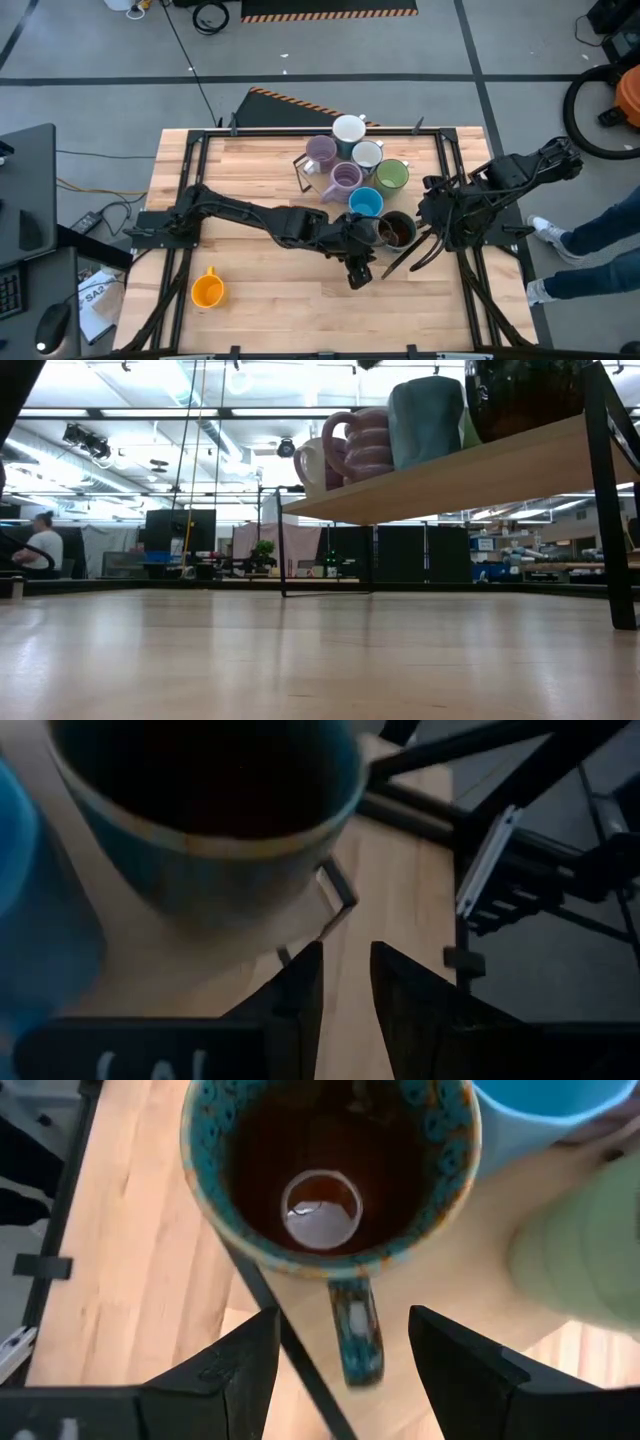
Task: Place coffee mugs
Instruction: Put the brown mug on the shelf
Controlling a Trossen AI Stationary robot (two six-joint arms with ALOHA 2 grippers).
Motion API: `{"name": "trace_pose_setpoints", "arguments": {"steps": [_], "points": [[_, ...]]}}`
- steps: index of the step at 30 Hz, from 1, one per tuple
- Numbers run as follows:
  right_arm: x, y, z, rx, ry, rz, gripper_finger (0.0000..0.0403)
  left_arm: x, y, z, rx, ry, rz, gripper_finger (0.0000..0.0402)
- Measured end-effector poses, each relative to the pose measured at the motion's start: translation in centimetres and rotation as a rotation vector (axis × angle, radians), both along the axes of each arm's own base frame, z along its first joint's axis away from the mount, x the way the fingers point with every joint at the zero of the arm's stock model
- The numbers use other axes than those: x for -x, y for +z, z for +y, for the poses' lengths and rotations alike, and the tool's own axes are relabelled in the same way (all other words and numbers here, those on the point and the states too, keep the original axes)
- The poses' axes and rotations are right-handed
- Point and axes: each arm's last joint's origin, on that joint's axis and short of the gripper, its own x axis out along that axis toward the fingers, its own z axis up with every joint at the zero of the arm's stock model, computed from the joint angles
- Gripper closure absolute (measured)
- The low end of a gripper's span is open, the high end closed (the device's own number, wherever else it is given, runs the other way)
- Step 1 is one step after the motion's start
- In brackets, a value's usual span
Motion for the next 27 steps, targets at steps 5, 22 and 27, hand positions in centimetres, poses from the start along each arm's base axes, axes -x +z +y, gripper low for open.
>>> {"name": "trace_pose_setpoints", "arguments": {"steps": [5, 22, 27], "points": [[-0.7, -1.3, 0.2, 0.003, -0.005, 0.009, 0.0175, 0.7, 1.0, 1.1, -0.115, -0.072, 0.004, 0.0310], [-0.5, -1.7, -0.9, 0.081, -0.017, 0.050, 0.0260, 0.3, 1.0, 3.3, -0.276, -0.190, 0.005, 0.0310], [0.1, -1.6, -1.8, 0.118, 0.006, 0.070, 0.0266, 0.3, 1.0, 3.4, -0.275, -0.190, 0.006, 0.0310]]}}
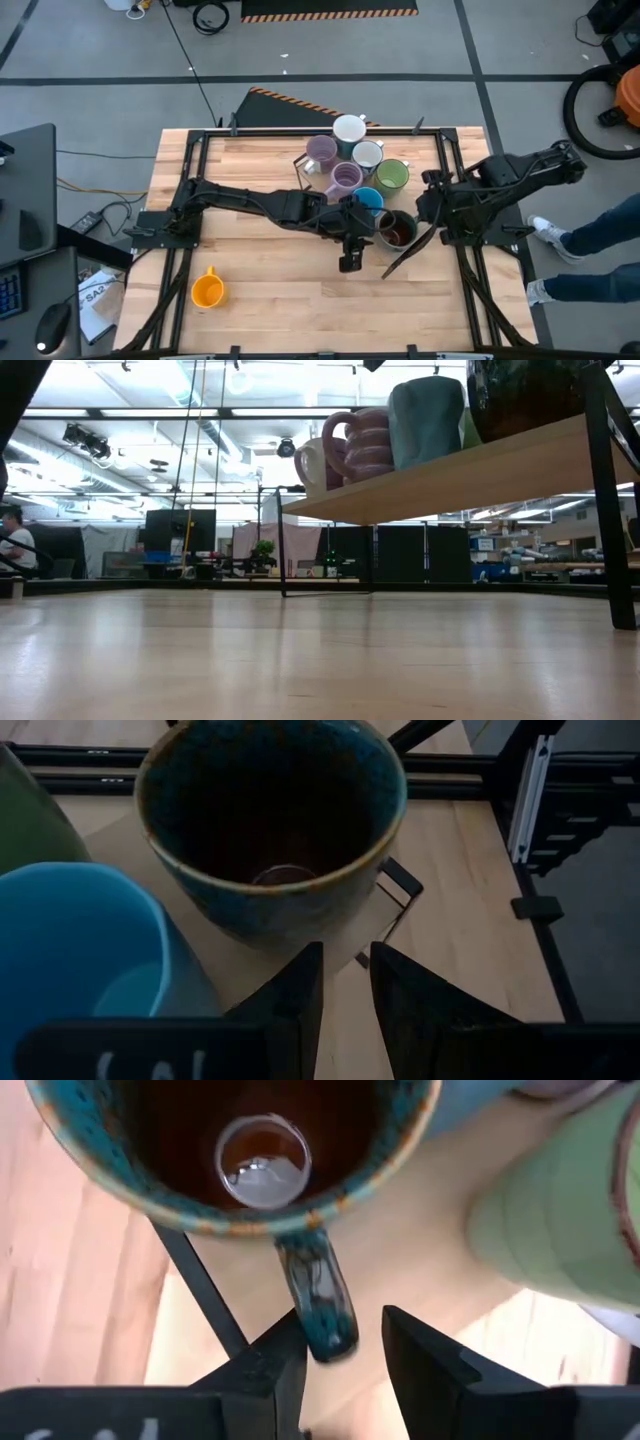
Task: Place coffee mugs
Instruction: Put the brown mug on the shelf
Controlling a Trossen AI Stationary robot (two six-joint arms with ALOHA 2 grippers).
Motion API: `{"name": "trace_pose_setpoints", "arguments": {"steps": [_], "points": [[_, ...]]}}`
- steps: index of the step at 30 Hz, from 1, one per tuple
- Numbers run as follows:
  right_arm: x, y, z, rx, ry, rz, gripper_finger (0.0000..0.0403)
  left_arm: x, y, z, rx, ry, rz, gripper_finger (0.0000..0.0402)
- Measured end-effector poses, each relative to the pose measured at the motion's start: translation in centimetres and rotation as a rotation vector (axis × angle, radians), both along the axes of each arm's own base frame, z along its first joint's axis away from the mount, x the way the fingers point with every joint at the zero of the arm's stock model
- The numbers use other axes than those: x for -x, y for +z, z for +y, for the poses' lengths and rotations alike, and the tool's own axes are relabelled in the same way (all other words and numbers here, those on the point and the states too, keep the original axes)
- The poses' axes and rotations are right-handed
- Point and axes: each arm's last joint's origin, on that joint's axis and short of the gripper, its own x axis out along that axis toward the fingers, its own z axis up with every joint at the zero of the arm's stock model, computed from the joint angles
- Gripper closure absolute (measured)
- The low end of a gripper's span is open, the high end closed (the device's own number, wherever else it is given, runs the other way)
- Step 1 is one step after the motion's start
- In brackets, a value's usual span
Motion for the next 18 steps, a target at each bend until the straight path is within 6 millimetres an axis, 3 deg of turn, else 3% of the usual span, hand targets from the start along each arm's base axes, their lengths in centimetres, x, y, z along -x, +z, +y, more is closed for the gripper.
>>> {"name": "trace_pose_setpoints", "arguments": {"steps": [11, 18], "points": [[0.8, 0.7, -1.2, -0.024, -0.008, -0.051, 0.0306, 0.0, 0.0, -0.1, 0.001, -0.001, 0.001, 0.0310], [0.8, 0.6, -1.2, -0.018, -0.004, -0.047, 0.0290, 0.0, -0.1, -0.1, 0.004, 0.001, 0.001, 0.0310]]}}
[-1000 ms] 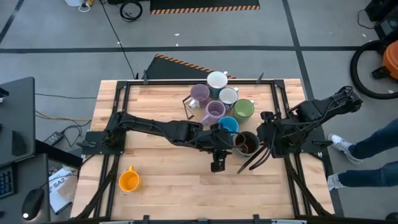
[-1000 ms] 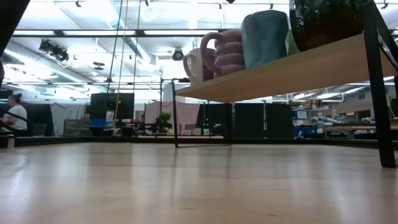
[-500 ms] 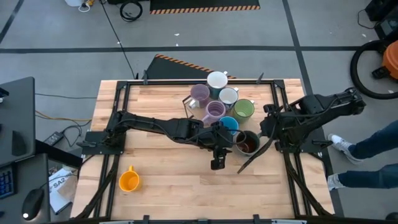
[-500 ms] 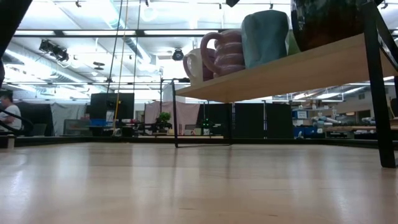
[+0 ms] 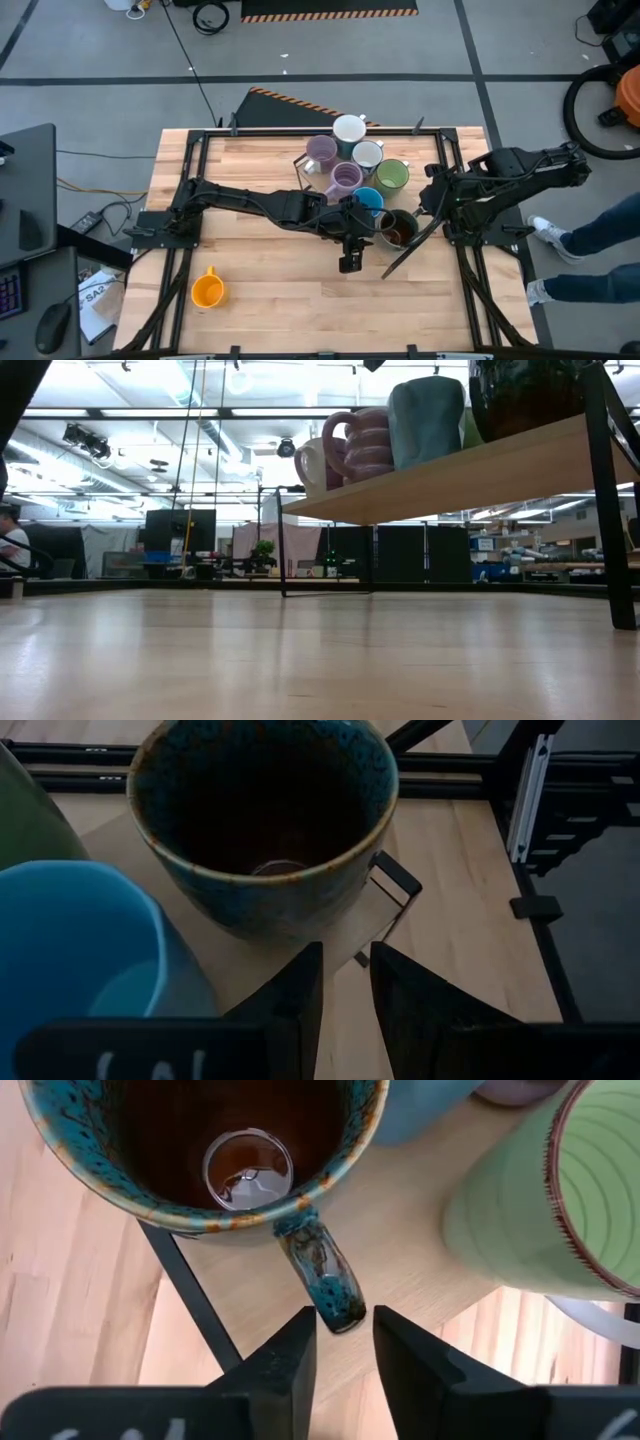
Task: Place coffee mugs
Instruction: Put the brown mug on the shelf
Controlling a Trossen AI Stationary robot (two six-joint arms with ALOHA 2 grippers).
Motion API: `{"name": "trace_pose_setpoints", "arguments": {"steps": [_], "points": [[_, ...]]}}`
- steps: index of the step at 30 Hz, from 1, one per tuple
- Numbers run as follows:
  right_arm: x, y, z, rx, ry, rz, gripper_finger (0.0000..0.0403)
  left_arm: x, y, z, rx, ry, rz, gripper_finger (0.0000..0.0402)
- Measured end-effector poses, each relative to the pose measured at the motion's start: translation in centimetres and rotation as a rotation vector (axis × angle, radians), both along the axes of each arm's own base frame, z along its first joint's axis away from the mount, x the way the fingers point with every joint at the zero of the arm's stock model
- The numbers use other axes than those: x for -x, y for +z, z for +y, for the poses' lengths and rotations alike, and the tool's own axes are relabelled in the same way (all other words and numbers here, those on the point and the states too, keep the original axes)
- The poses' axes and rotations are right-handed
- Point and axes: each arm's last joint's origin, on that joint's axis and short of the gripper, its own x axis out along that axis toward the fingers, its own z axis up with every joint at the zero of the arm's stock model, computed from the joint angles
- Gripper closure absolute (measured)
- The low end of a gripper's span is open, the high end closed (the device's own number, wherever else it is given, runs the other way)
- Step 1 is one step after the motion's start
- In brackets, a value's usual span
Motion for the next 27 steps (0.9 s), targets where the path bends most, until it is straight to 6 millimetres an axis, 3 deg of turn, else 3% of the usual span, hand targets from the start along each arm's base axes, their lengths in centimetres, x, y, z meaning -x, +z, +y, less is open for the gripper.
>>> {"name": "trace_pose_setpoints", "arguments": {"steps": [6, 11, 17, 27], "points": [[-0.3, 0.1, 0.0, 0.000, 0.018, -0.033, 0.0246, 0.0, 0.0, 0.0, 0.003, 0.003, 0.000, 0.0310], [-0.9, -0.1, 0.2, -0.007, 0.037, -0.076, 0.0239, 0.0, 0.0, 0.0, 0.003, 0.003, 0.001, 0.0310], [-1.4, -1.1, 0.3, -0.005, 0.072, -0.046, 0.0262, 0.0, 0.0, 0.0, 0.003, 0.003, 0.001, 0.0310], [-1.1, -1.1, 0.0, 0.028, 0.110, -0.032, 0.0326, -0.1, 0.0, 0.1, 0.018, 0.016, -0.005, 0.0310]]}}
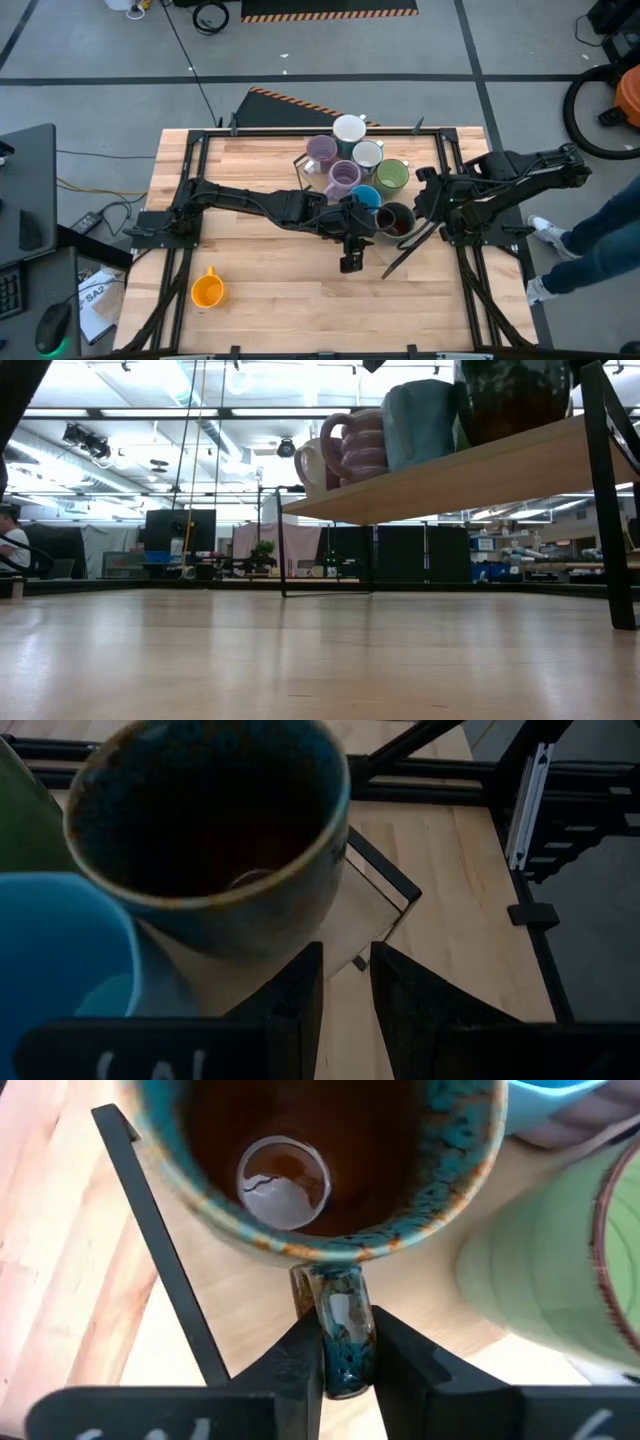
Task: Place coffee mugs
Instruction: Put the brown mug on the shelf
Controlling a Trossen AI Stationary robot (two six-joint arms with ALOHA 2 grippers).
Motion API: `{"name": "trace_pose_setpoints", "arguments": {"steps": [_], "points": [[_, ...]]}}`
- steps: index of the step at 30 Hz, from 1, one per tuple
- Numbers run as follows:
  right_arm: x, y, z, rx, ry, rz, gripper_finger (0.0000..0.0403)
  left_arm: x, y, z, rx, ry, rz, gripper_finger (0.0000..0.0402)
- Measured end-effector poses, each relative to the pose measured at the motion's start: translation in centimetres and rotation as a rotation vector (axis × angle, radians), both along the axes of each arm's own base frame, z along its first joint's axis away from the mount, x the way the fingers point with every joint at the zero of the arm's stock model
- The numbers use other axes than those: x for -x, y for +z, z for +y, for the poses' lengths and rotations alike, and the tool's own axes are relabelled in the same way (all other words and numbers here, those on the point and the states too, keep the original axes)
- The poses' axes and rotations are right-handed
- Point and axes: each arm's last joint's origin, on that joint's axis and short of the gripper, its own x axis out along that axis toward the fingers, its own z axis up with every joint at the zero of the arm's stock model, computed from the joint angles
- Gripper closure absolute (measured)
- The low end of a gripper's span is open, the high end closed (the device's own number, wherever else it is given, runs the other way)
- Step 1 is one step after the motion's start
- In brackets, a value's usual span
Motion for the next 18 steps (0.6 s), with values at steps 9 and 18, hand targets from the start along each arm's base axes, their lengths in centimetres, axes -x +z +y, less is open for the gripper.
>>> {"name": "trace_pose_setpoints", "arguments": {"steps": [9, 18], "points": [[0.2, 0.0, -0.1, 0.048, 0.079, 0.011, 0.0308, 0.0, -0.1, 0.7, -0.018, 0.033, 0.015, 0.0310], [1.7, 0.2, -0.5, 0.089, 0.089, 0.033, 0.0305, 0.0, -0.3, 1.1, -0.031, 0.051, 0.033, 0.0310]]}}
